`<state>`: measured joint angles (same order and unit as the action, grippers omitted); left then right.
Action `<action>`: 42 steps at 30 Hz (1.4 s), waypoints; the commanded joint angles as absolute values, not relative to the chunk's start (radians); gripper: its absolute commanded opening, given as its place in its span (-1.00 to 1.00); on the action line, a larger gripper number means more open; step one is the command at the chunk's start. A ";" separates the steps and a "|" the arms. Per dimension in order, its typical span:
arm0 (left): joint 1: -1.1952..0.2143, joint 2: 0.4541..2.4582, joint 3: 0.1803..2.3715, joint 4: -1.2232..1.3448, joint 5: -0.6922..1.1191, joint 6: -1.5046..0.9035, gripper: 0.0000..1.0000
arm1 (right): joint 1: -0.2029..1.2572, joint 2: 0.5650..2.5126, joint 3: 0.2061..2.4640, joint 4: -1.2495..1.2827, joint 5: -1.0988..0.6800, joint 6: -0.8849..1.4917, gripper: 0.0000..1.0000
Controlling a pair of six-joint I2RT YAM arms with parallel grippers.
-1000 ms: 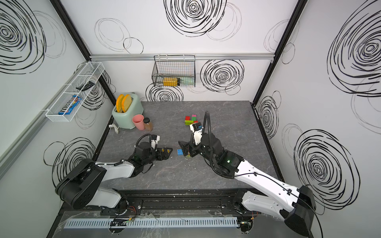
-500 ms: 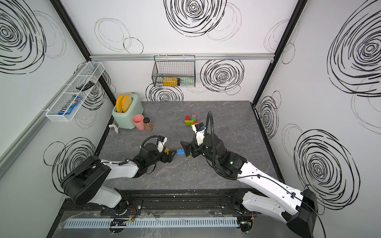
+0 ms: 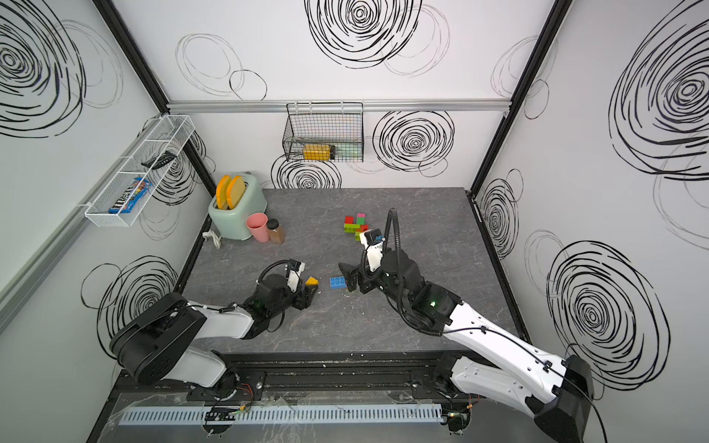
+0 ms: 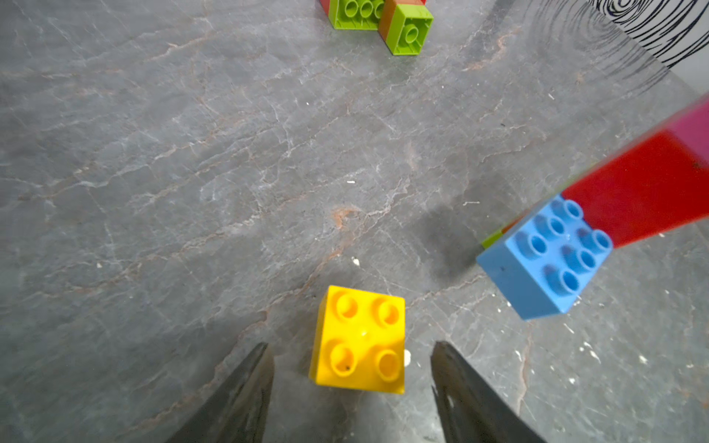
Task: Assemble the number 4 with lego
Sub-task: Pick up the lego brick from the center of the board.
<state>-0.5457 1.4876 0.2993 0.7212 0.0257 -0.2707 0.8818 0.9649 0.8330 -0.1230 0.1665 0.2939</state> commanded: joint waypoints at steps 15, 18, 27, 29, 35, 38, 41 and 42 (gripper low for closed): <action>-0.546 1.567 0.359 0.782 0.062 -0.214 0.02 | 0.857 0.953 0.821 -0.121 0.159 0.273 0.95; -0.548 1.576 0.371 0.766 0.061 -0.206 -0.06 | 0.855 0.954 0.821 -0.123 0.157 0.273 0.95; -0.551 1.568 0.370 0.769 0.065 -0.200 -0.54 | 0.804 0.954 0.733 -0.013 0.123 0.394 0.95; -0.552 1.568 0.370 0.770 0.064 -0.201 -0.60 | 0.784 0.956 0.697 0.021 0.107 0.421 0.95; -0.596 1.498 0.336 0.779 -0.032 -0.186 -1.00 | 0.743 1.011 0.623 0.126 -0.028 0.446 0.95; -0.605 1.437 0.318 0.766 -0.050 -0.190 -1.00 | 0.747 1.071 0.620 0.155 -0.043 0.472 0.98; -0.603 1.363 0.307 0.721 -0.063 -0.199 -1.00 | 0.768 1.144 0.617 0.188 0.012 0.504 0.87; -0.602 1.330 0.294 0.722 -0.058 -0.206 -1.00 | 0.782 1.172 0.620 0.194 0.045 0.506 0.86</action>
<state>-0.6033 1.3918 0.3153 0.7124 -0.0277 -0.2058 0.7597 1.1290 0.6304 0.1246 0.0086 0.4667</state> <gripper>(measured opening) 0.359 0.934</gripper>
